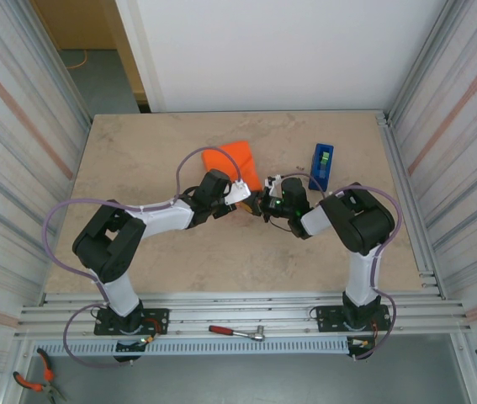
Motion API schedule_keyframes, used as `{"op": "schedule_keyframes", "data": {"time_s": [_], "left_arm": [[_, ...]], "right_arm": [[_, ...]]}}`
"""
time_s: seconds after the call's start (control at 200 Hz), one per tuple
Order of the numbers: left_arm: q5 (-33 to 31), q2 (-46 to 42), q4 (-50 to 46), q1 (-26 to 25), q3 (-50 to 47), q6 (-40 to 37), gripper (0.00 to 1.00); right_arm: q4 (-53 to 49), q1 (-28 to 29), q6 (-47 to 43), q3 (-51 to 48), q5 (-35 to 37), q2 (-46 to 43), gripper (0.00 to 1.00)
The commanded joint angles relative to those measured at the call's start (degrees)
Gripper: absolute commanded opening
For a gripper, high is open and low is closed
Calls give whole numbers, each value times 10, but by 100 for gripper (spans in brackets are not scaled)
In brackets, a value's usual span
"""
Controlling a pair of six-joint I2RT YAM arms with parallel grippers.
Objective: Wrap the gift box in paper
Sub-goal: Stick the wrapping paper to the gift box.
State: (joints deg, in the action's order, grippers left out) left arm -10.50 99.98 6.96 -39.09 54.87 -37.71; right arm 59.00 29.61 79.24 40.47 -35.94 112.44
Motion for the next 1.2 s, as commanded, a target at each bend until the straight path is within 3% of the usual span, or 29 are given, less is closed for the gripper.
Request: {"op": "schedule_keyframes", "data": {"time_s": [0.0,0.361,0.787,1.198], "left_arm": [[23,16,-50,-9,1,-5,57],[23,16,-49,-9,1,-4,57],[23,16,-49,-9,1,-5,57],[23,16,-49,-9,0,-4,57]], "right_arm": [[15,-1,7,17,9,26,0],[34,-7,12,37,16,63,0],[44,-7,6,-35,12,30,0],[17,2,10,26,23,70,0]]}}
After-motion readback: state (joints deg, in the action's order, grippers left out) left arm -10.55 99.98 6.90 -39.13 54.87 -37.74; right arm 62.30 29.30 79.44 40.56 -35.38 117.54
